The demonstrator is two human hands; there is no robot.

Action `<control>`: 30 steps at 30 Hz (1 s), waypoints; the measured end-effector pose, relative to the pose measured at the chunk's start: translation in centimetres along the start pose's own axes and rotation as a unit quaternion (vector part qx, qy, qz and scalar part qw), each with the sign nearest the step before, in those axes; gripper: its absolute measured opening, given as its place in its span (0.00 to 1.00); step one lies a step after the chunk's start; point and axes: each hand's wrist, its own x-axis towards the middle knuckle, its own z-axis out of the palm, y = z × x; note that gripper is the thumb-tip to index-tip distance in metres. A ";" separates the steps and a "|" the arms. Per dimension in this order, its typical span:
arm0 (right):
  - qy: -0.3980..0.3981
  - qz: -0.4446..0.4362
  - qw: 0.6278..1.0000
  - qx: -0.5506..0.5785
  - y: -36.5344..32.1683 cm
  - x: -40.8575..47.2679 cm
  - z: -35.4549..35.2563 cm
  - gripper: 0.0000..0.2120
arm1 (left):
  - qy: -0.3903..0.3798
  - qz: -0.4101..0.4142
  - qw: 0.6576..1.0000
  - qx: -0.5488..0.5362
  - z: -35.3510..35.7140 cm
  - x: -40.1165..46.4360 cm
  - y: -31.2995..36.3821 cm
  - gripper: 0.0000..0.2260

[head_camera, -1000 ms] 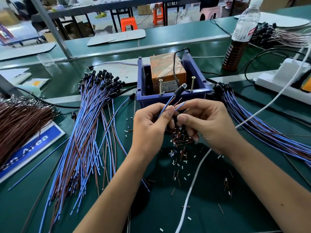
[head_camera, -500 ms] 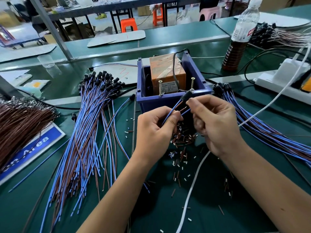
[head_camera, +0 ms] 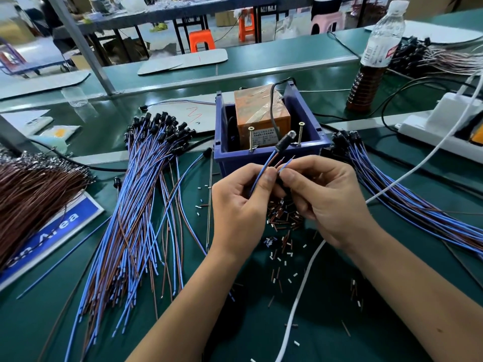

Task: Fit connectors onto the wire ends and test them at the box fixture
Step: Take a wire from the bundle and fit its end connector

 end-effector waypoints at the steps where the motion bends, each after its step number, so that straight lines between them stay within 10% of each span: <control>1: 0.001 0.000 1.000 0.002 -0.1 0.0 -0.2 0.03 | 0.004 0.000 1.000 -0.004 0.1 0.0 0.0 0.11; 17: 0.016 -0.027 0.999 -0.036 0.6 0.3 -0.3 0.03 | 0.033 0.023 0.998 0.042 0.6 0.0 -0.2 0.06; 22: 0.045 -0.089 0.993 -0.070 0.1 0.4 -0.8 0.04 | 0.173 0.124 0.968 0.133 0.5 -0.1 0.0 0.08; 30: 0.201 -0.213 0.919 -0.265 0.5 0.6 -1.3 0.05 | 0.225 0.043 0.972 0.057 0.2 0.4 0.8 0.04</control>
